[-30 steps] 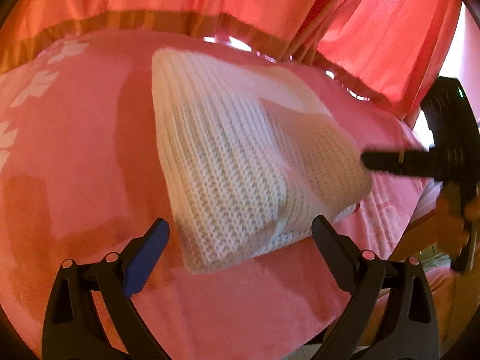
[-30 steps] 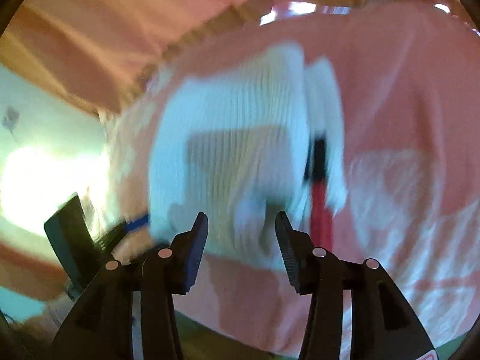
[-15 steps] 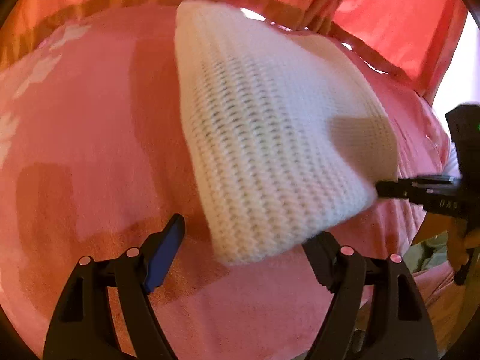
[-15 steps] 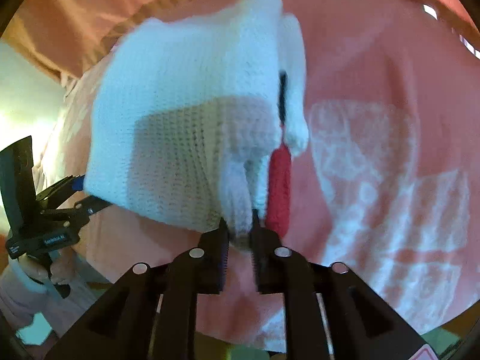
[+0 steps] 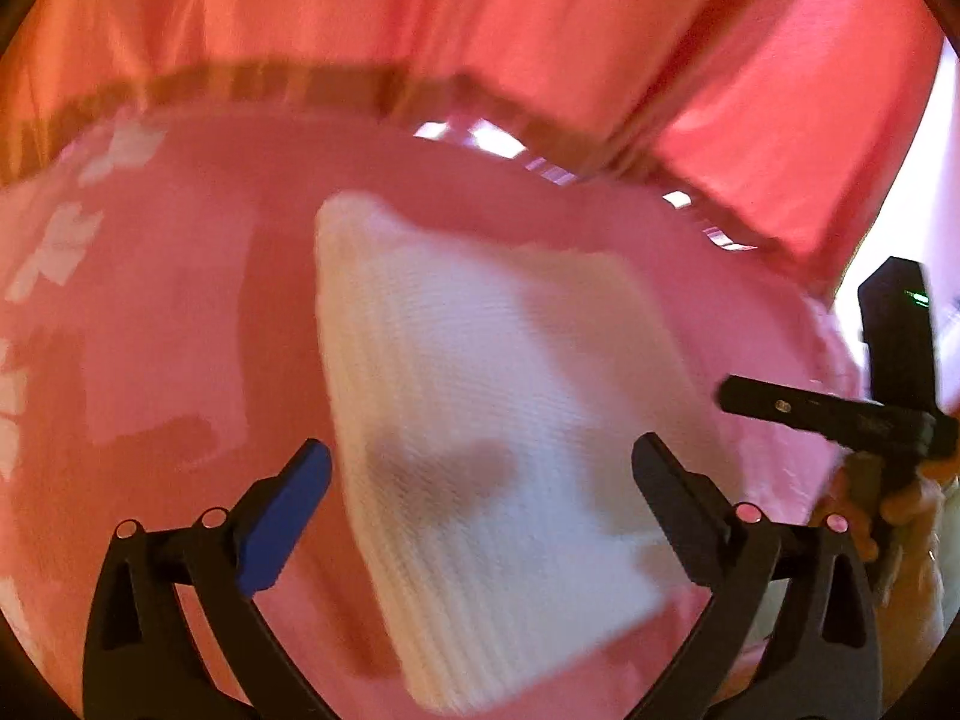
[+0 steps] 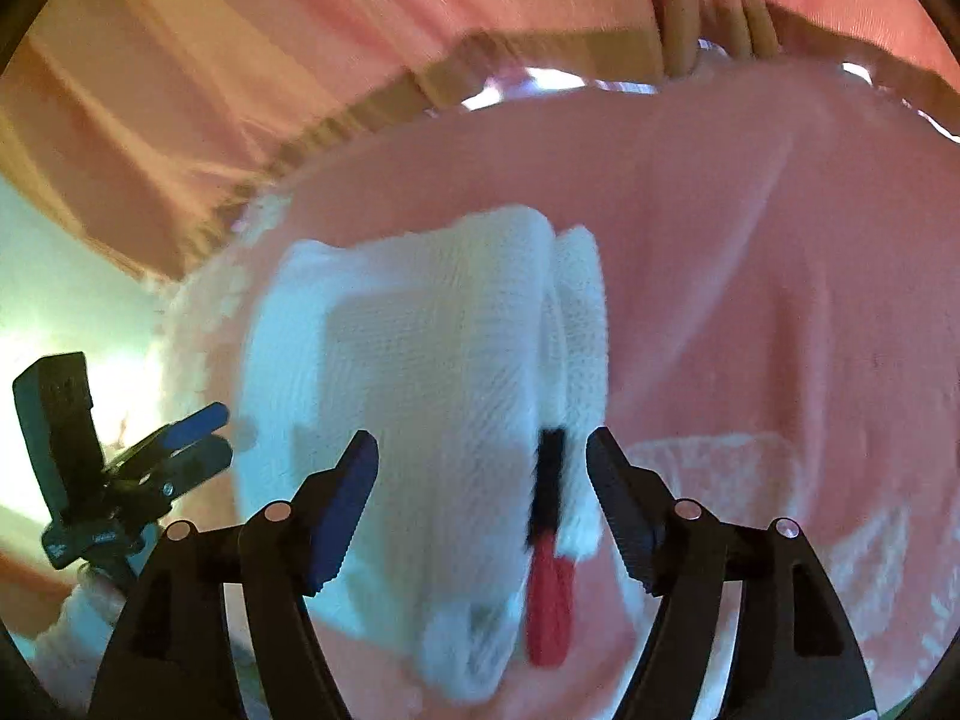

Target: Fold small clothes

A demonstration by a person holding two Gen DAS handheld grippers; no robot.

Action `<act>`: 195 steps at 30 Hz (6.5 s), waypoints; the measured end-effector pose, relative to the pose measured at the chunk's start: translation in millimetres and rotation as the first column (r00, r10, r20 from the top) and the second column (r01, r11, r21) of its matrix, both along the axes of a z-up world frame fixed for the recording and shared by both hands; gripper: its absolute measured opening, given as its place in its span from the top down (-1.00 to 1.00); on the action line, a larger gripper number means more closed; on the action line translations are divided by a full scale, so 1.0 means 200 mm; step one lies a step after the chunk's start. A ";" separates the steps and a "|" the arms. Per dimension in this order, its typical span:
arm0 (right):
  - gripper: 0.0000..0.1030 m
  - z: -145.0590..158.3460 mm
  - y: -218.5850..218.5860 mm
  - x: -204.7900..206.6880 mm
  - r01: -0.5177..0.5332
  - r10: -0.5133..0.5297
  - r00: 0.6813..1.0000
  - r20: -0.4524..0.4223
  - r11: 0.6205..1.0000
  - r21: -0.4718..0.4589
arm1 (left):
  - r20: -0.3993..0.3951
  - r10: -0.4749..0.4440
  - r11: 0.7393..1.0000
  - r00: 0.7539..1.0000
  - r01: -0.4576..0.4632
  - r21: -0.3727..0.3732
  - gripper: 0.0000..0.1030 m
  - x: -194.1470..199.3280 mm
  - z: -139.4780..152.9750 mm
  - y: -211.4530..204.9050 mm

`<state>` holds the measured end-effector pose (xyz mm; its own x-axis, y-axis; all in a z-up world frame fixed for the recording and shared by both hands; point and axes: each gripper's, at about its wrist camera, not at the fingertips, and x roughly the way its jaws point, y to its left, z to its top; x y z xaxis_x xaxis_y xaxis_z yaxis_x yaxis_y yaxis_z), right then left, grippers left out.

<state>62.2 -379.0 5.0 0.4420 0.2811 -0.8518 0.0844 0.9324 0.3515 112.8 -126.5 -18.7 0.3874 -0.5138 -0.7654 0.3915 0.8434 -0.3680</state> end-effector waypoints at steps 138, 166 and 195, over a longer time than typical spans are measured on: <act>0.60 -0.17 0.45 -0.05 0.018 -0.019 1.000 -0.017 0.997 -0.077 | -0.183 0.214 0.975 0.960 -0.222 -0.021 -0.02 -0.15 -0.22 0.44; -0.16 -0.19 0.37 0.31 0.064 -0.064 0.997 -0.051 0.998 -0.013 | -0.263 0.134 0.987 0.955 -0.152 -0.049 -0.47 0.30 -0.20 0.37; -0.09 0.25 1.00 -0.01 0.019 0.104 0.947 0.304 0.927 -0.376 | 0.363 0.237 0.924 0.901 -0.324 0.203 -0.91 -0.10 0.31 0.88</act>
<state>60.7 -179.3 54.3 0.6972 -0.0015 -0.7168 -0.0152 0.9997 -0.0169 92.5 48.5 42.8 0.7358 -0.1531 -0.6597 0.1850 0.9825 -0.0217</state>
